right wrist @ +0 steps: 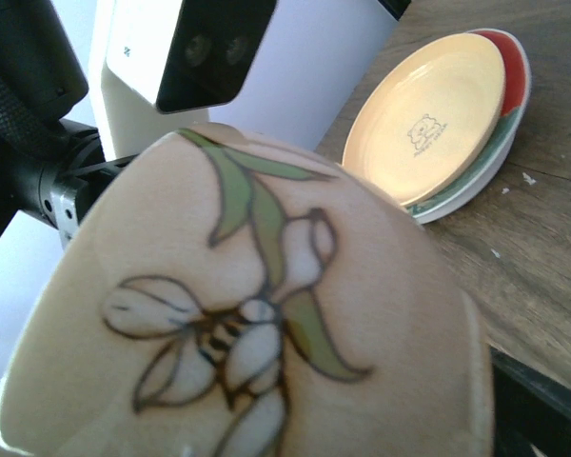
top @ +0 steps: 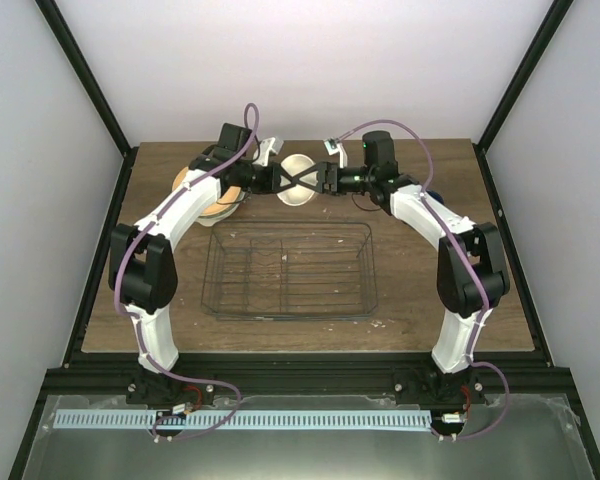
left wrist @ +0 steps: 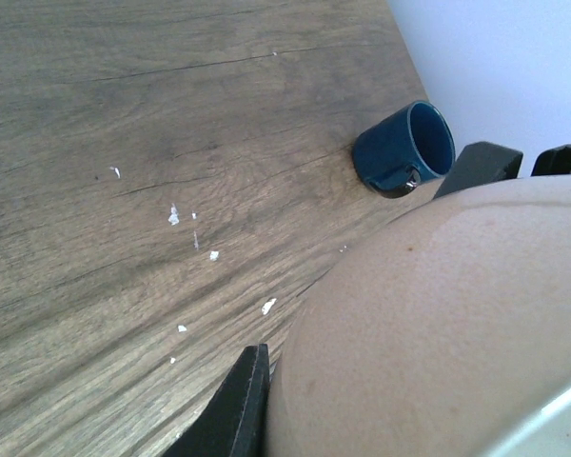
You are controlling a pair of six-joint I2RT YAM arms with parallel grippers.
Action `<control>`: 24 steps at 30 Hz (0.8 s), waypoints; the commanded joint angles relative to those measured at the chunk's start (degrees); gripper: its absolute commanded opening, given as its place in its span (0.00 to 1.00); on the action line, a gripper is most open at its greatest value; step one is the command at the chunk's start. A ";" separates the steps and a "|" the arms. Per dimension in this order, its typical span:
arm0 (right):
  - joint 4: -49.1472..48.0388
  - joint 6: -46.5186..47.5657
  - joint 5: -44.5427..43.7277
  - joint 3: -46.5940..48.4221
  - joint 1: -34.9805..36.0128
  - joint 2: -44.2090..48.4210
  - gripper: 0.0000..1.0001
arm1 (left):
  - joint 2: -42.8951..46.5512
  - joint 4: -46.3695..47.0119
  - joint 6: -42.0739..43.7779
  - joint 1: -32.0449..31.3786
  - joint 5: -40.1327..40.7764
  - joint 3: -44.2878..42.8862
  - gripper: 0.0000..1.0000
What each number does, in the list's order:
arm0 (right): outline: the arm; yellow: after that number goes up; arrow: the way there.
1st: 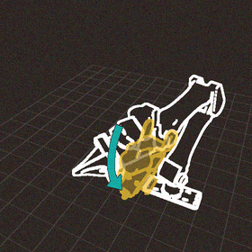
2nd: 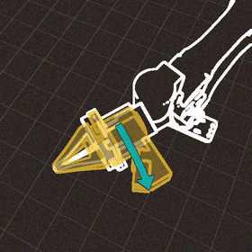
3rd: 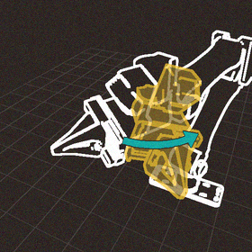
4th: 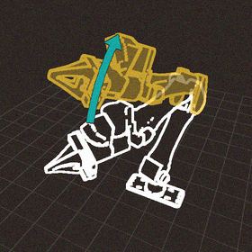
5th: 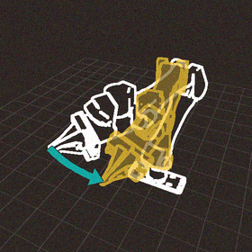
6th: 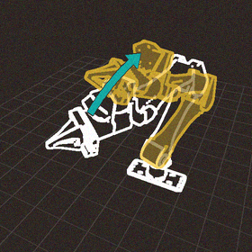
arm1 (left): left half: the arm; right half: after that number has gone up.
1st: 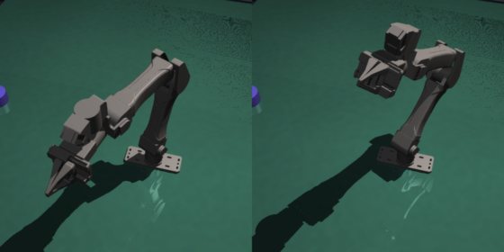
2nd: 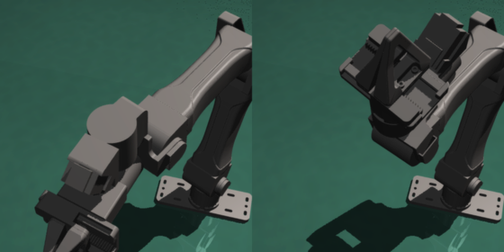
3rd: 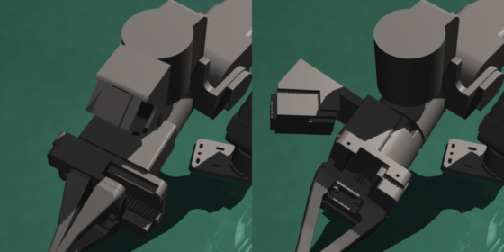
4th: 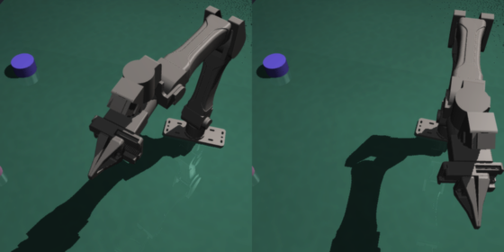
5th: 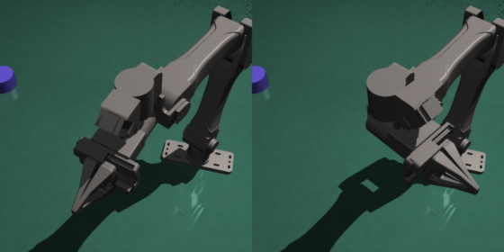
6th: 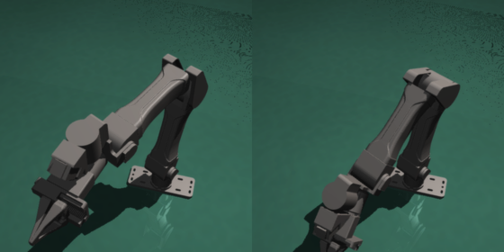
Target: Load the mixed dishes into the dish rack
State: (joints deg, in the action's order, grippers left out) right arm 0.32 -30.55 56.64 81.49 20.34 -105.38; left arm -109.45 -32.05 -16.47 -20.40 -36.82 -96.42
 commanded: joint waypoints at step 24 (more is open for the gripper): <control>7.91 7.99 -2.69 2.07 0.02 1.93 0.81 | 2.00 2.54 1.76 0.85 -0.30 2.02 0.00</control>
State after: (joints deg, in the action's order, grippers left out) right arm 8.16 -23.42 54.17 81.60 20.71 -105.36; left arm -109.45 -32.25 -15.16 -20.08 -34.92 -95.00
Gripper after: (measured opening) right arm 0.830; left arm 0.105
